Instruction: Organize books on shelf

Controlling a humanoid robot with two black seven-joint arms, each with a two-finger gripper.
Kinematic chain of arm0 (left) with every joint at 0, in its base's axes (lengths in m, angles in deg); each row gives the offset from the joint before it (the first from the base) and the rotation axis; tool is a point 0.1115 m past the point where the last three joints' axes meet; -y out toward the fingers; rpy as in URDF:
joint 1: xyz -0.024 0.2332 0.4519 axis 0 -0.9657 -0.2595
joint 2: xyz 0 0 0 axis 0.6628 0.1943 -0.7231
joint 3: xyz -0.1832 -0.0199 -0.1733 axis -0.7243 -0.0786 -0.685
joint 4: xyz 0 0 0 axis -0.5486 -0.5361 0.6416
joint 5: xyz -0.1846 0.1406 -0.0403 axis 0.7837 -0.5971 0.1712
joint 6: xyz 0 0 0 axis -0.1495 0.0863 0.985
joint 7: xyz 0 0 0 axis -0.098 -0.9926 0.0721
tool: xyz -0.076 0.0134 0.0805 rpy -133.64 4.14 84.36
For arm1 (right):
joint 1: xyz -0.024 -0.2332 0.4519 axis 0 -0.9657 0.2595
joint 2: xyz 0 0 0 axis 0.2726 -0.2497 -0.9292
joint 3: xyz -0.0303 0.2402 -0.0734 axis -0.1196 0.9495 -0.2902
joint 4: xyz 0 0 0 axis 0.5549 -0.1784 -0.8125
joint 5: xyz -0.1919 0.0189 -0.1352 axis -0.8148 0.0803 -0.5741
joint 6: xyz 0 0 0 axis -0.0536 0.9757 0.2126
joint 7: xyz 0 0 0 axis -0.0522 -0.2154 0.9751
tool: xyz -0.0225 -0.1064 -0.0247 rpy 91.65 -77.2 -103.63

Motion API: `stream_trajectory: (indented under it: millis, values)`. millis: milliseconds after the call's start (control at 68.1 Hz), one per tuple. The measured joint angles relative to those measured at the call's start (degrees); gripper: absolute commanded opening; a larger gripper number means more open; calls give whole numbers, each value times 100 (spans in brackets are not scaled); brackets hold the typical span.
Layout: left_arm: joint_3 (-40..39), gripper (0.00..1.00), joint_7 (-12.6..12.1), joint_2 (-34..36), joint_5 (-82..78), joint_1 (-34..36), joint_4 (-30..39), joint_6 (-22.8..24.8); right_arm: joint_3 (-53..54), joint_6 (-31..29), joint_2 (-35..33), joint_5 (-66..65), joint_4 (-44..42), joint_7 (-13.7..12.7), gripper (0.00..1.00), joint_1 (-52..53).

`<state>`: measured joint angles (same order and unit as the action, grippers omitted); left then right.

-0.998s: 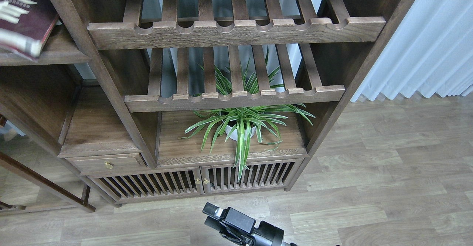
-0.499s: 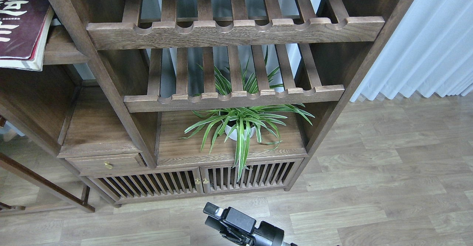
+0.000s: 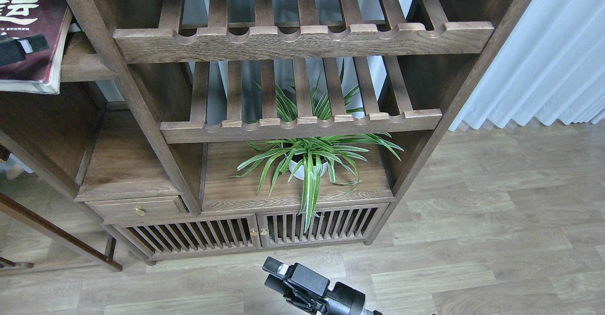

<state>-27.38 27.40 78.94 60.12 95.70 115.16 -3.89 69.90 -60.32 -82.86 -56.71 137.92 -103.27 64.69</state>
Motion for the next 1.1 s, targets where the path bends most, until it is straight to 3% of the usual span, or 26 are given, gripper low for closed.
stream_trajectory:
  millis: [249, 514, 704, 895, 983, 1101]
  values:
    - [43, 99, 1, 775, 24, 71, 129, 0, -17, 0, 0, 0, -83, 0, 99, 4]
    - [621, 99, 2, 2053, 441, 56, 1015, 0, -29, 0, 0, 0, -119, 0, 99, 9]
    - [1409, 99, 2, 2821, 505, 41, 1522, 0, -9, 0, 0, 0, -120, 0, 99, 9]
    - [2706, 100, 3, 3006, 513, 27, 1669, 0, 7, 0, 0, 0, -120, -1, 99, 3]
    - [3187, 100, 240, 2880, 515, 26, 1713, 0, 14, 0, 0, 15, -121, 0, 99, 0]
    - [3872, 99, 764, 2484, 515, 18, 1741, 0, 16, 0, 0, 27, -143, 0, 99, -2]
